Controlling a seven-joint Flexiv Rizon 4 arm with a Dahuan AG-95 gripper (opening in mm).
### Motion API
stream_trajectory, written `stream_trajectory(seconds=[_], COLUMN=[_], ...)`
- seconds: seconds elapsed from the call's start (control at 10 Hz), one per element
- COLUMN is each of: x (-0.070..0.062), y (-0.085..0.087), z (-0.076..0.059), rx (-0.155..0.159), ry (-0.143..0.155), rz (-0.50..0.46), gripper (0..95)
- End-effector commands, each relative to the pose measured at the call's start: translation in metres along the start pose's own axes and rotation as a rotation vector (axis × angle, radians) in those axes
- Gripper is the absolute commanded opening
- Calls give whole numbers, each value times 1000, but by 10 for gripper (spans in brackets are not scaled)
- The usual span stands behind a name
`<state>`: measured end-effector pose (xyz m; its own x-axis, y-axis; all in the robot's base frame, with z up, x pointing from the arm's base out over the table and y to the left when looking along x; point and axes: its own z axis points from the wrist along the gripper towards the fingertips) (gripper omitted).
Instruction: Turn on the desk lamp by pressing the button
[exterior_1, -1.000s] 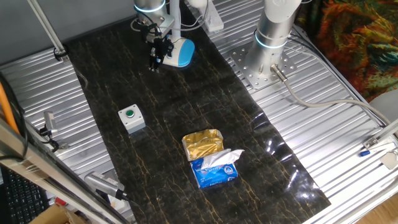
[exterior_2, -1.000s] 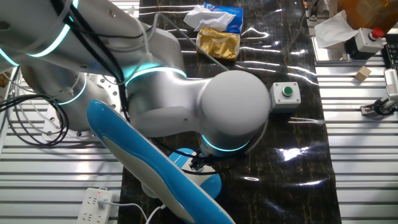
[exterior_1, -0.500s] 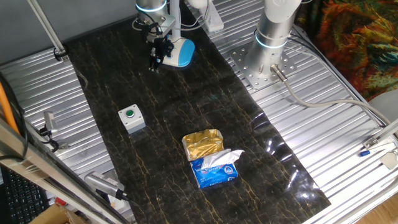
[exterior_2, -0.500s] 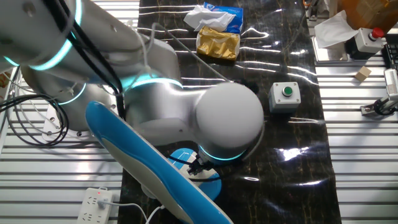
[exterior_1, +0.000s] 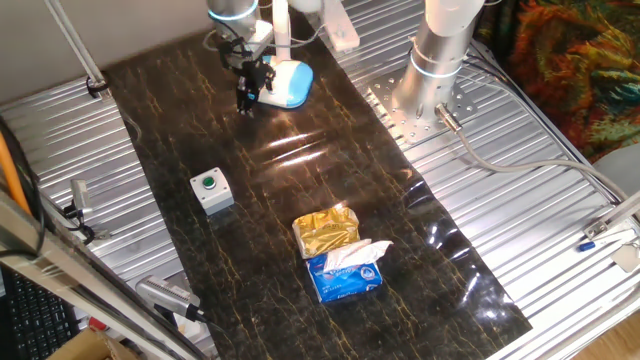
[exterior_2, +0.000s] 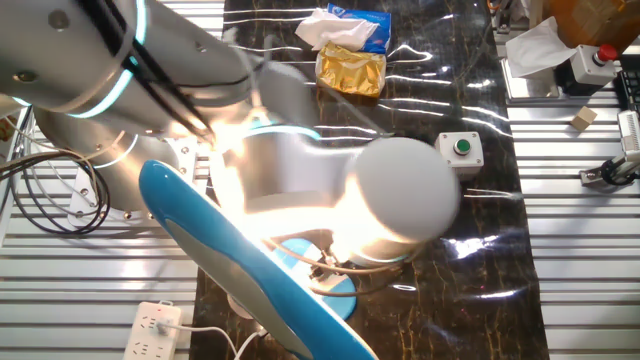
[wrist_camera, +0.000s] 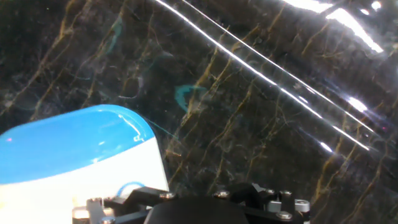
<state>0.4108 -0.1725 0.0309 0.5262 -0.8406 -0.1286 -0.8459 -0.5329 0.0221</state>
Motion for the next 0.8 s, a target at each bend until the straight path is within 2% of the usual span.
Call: stream_trajectory(seconds=[0.1, 0.4, 0.6, 0.7, 0.8], x=[4, 12, 21, 20, 17], y=[-4, -18, -47, -55, -63], z=[-14, -31, -48, -52, -53], rx=[20, 11, -15, -14, -12], ry=[69, 83, 92, 109, 112], rz=[-5, 25, 11, 40, 94], gripper=[950, 950, 950, 760, 760])
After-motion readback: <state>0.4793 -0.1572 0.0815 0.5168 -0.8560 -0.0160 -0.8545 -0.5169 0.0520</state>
